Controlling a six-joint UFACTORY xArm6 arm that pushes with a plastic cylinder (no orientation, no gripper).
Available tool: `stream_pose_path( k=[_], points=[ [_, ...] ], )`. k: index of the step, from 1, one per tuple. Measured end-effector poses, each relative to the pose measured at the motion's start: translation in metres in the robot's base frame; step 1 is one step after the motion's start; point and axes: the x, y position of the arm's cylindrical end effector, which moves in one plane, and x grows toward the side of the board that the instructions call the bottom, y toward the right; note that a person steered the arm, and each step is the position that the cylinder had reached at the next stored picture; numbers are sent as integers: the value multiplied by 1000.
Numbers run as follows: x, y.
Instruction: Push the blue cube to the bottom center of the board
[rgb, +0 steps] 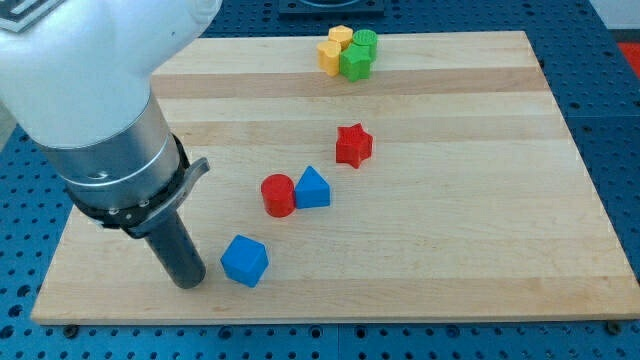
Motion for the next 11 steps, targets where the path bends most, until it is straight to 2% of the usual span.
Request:
stream_pose_path(
  k=[2,4,5,8,11],
  points=[
    [-16,9],
    [8,52],
    [11,69],
    [-10,71],
    [9,112]
  ],
)
